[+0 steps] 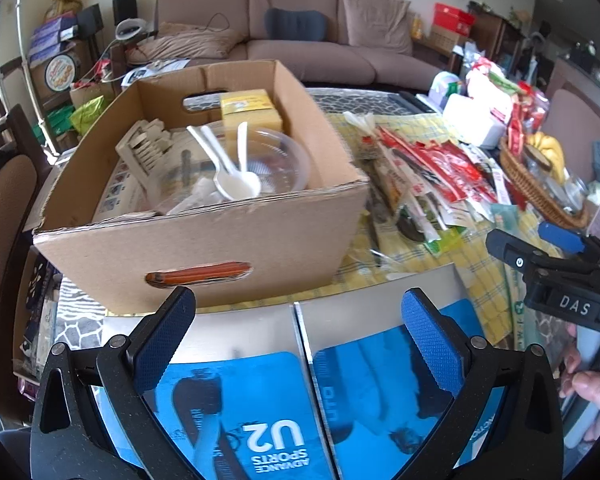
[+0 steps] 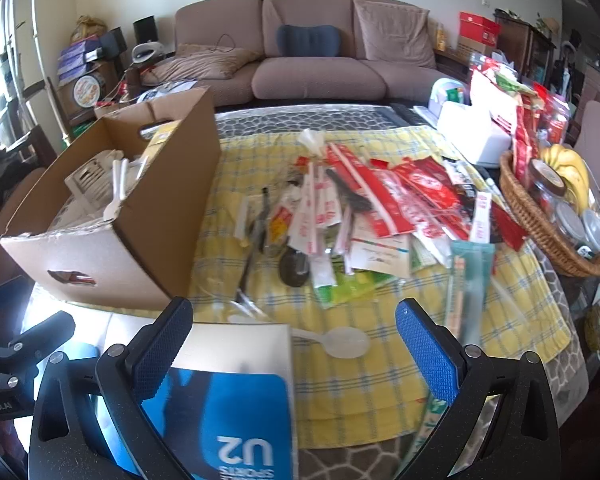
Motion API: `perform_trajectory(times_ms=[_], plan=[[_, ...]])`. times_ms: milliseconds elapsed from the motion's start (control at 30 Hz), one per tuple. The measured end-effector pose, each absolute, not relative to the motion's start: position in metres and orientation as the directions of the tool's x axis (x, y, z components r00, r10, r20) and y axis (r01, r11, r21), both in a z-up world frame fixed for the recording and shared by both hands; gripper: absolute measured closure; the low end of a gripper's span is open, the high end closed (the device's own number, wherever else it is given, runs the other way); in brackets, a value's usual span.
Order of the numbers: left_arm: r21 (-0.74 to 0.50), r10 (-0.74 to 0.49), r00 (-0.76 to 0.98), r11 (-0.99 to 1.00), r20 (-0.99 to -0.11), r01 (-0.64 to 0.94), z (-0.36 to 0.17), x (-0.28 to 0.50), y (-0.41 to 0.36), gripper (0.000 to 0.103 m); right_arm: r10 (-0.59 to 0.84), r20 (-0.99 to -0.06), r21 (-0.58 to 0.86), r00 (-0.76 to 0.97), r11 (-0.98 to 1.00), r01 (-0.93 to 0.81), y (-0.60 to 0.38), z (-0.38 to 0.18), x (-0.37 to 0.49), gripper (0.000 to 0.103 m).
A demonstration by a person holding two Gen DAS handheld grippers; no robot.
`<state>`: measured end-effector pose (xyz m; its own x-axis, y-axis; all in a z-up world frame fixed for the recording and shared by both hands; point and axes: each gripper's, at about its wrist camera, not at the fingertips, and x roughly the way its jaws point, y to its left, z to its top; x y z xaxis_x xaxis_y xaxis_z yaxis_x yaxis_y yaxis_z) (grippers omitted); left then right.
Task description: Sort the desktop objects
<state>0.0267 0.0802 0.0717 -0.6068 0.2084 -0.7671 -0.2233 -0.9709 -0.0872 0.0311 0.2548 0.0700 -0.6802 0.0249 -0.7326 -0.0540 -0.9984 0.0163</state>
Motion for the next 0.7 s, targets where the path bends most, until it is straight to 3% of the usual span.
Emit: perform_trajectory(times_ms=[333,567,600,667,700], plan=[[-0.064,0.343,-0.537,-0.88,-0.771,-0.471,0.079,0.038,0.223,0.0,0.151,-0.736,0.009,-0.66,-0.972,-0.233,0.399,0.092,0.06,0.0],[-0.092,0.389,-0.424,-0.816,-0.818,-0.57,0.054,0.041,0.308,0.001,0.091,-0.755,0.111,-0.65,-0.959,-0.262,0.461,0.081,0.079,0.0],[-0.103,0.396,-0.407,-0.808,-0.823,-0.58,0.05,0.042,0.317,0.003,0.074,-0.758,0.128,-0.648,-0.957,-0.259,0.466,0.079,0.081,0.0],[-0.129,0.412,-0.364,-0.791,-0.835,-0.597,0.04,0.046,0.333,0.019,0.035,-0.762,0.17,-0.647,-0.953,-0.252,0.476,0.072,0.082,0.002],[-0.139,0.415,-0.339,-0.781,-0.844,-0.609,0.036,0.049,0.34,0.024,0.01,-0.762,0.196,-0.647,-0.949,-0.246,0.48,0.067,0.08,0.008]])
